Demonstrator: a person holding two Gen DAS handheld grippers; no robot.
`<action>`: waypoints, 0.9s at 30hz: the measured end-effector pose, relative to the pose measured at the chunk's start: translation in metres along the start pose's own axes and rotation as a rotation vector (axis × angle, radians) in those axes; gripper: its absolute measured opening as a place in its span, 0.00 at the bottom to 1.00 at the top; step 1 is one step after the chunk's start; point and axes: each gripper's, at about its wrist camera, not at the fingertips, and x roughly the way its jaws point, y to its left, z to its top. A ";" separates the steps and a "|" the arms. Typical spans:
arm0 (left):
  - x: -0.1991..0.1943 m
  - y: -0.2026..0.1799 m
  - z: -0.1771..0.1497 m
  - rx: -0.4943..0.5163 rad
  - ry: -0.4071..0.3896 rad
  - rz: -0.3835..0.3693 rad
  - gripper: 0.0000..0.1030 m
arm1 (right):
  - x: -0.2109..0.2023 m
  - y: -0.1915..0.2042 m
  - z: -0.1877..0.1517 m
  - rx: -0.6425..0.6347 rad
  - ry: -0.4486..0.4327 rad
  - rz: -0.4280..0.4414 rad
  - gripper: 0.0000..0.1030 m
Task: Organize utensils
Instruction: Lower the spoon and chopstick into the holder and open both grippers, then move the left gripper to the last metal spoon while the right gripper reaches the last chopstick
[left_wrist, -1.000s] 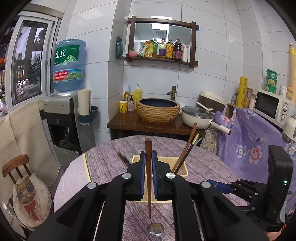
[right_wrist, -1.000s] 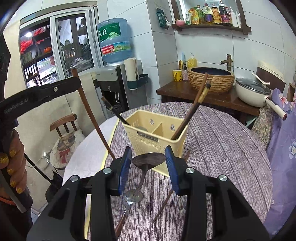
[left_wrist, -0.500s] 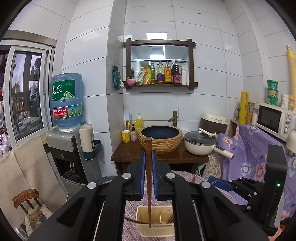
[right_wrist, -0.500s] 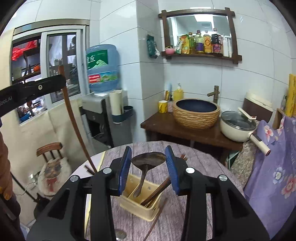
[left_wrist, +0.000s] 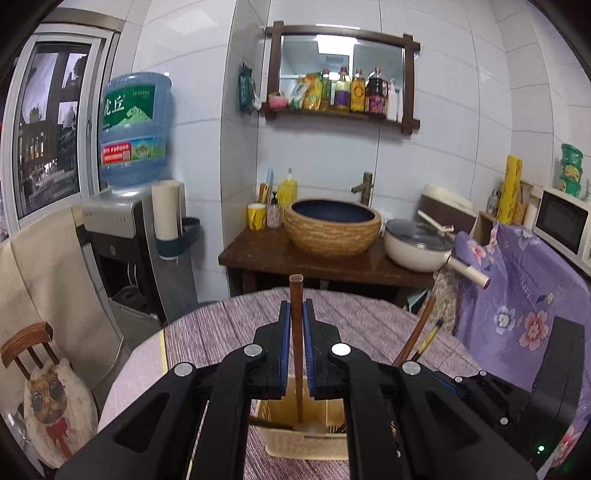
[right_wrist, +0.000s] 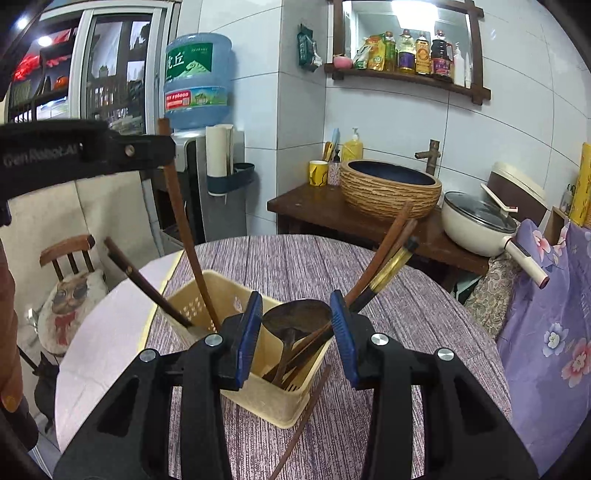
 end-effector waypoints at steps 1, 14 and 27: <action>0.003 -0.001 -0.004 0.007 0.008 0.006 0.08 | 0.002 0.001 -0.003 -0.004 0.001 0.000 0.38; -0.004 0.010 -0.029 -0.026 0.004 -0.002 0.66 | -0.016 0.003 -0.023 -0.024 -0.071 -0.037 0.59; -0.018 0.003 -0.134 -0.049 0.167 0.009 0.95 | -0.031 -0.031 -0.123 0.119 0.049 -0.014 0.67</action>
